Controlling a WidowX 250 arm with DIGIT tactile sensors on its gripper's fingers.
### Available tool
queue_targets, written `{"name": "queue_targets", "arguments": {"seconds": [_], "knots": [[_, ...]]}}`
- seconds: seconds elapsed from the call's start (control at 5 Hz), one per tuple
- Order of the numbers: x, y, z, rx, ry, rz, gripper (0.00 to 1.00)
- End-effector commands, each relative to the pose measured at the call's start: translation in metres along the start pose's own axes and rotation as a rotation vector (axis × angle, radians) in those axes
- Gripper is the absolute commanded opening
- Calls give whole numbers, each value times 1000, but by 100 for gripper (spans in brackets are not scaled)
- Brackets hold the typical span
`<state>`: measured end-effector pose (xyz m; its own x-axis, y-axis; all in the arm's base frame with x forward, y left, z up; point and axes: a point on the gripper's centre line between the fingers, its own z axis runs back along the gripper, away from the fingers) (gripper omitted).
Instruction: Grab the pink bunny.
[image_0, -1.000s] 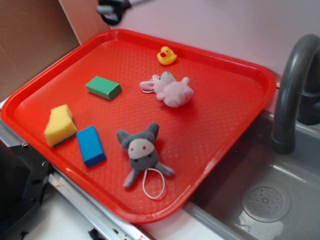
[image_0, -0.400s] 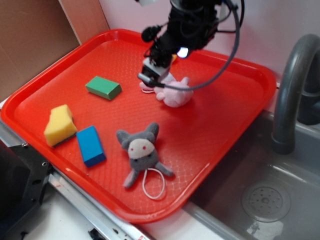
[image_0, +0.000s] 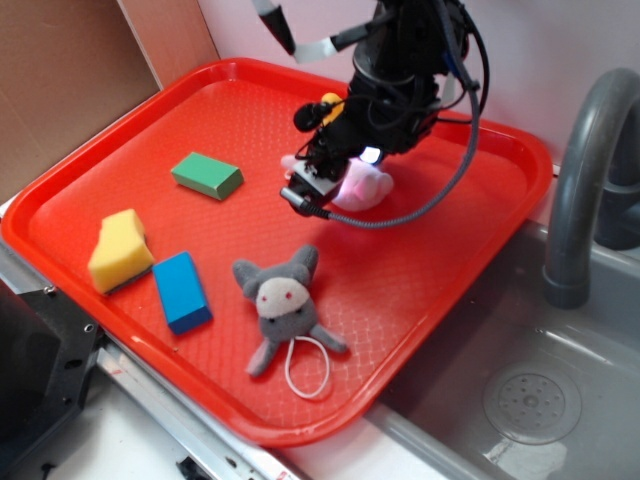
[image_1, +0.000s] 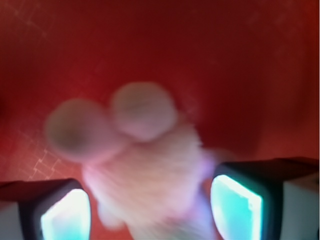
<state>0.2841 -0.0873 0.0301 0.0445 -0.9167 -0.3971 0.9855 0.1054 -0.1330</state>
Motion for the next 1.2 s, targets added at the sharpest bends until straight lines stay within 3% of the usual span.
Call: {"name": "queue_targets", "arguments": {"seconds": [0.0, 0.2, 0.4, 0.6, 0.8, 1.0], "knots": [[-1, -10, -1, 0, -123, 261, 0], [-20, -18, 28, 26, -217, 527, 0], [-53, -34, 63, 103, -368, 799, 0], [-82, -63, 100, 87, -396, 1056, 0], [-108, -85, 118, 21, -391, 1301, 0], [-114, -89, 133, -35, -403, 1549, 0]]}}
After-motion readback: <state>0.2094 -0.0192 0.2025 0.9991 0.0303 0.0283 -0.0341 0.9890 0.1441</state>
